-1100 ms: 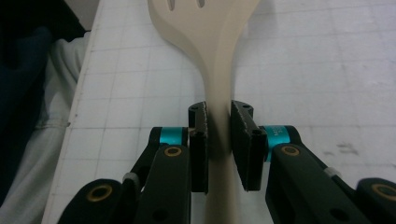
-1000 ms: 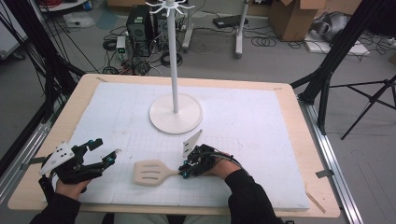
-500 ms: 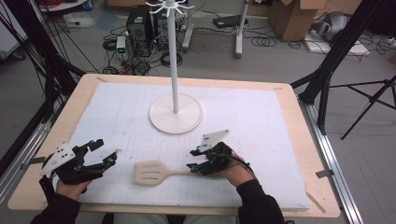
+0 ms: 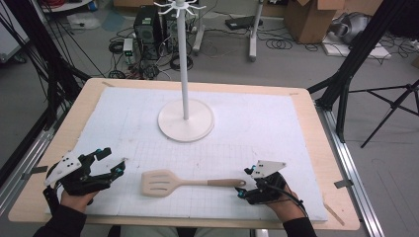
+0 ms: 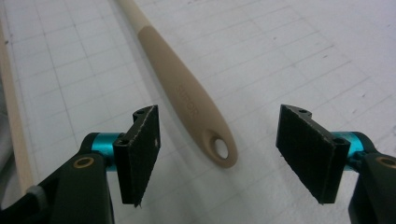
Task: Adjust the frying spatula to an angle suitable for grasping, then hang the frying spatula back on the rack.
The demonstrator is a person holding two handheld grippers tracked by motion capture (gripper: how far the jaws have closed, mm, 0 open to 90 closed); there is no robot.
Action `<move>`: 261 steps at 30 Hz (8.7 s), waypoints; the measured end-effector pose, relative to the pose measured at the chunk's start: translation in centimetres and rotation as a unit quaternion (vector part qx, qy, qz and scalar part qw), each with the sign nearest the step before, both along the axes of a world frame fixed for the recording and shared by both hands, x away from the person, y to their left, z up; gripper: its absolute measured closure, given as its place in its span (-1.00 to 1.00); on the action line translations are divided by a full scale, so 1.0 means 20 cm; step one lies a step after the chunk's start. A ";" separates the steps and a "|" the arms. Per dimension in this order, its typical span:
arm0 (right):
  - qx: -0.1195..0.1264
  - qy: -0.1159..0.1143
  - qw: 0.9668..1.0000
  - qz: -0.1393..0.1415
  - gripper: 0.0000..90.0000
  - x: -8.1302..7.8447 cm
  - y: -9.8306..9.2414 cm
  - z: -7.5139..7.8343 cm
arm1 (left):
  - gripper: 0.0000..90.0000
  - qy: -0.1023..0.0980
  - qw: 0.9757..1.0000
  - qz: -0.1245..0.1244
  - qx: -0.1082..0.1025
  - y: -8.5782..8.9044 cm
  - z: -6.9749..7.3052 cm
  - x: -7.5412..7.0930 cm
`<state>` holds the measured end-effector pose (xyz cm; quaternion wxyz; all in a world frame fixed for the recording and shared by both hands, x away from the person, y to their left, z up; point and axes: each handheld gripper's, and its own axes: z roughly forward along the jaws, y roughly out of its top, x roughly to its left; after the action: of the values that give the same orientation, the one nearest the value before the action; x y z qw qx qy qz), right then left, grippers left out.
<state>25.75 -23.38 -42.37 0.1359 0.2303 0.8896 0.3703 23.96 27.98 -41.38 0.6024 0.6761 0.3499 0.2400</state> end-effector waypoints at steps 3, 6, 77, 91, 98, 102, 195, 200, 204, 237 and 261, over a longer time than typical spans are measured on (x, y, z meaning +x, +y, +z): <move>-0.017 0.003 1.000 -0.001 -0.32 0.01 0.01 -0.02 | -0.45 0.001 1.000 -0.001 0.000 0.00 0.00 0.00; -0.023 0.007 1.000 -0.006 -0.23 0.02 0.00 -0.03 | -0.45 0.002 1.000 0.000 0.001 0.00 0.00 0.00; 0.132 -0.109 0.950 -0.262 -0.65 -0.04 -0.32 0.12 | -0.61 -0.001 1.000 -0.004 -0.007 -0.06 0.01 -0.02; 0.132 -0.116 0.943 -0.282 -0.64 -0.05 -0.34 0.12 | -0.59 -0.001 1.000 -0.004 -0.005 -0.07 0.01 -0.03; 0.128 -0.114 0.944 -0.284 -0.64 -0.06 -0.35 0.11 | -0.58 0.004 1.000 -0.013 0.000 -0.10 0.00 -0.01; 0.124 -0.115 0.943 -0.285 -0.64 -0.06 -0.35 0.11 | -0.58 0.006 1.000 -0.017 0.004 -0.11 0.00 -0.01; 0.115 -0.104 0.948 -0.277 -0.63 -0.06 -0.35 0.10 | 0.20 0.221 0.896 -0.175 0.344 -1.00 -0.02 0.24; 0.114 -0.102 0.949 -0.276 -0.63 -0.05 -0.34 0.10 | 0.43 0.217 0.890 -0.190 0.353 -1.02 -0.02 0.22; 0.112 -0.102 0.950 -0.274 -0.63 -0.05 -0.33 0.10 | 0.47 0.226 0.883 -0.191 0.365 -1.04 -0.01 0.24; 0.112 -0.099 0.951 -0.269 -0.60 -0.05 -0.34 0.10 | 0.70 0.268 0.884 -0.211 0.320 -1.03 -0.02 0.32; 0.115 -0.100 0.952 -0.267 -0.58 -0.05 -0.34 0.10 | 0.74 0.268 0.910 -0.200 0.244 -0.89 0.01 0.31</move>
<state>24.67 -30.18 -40.37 0.2907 0.4354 0.7288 0.4414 30.17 10.21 -41.20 0.3376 0.8969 0.2856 0.0023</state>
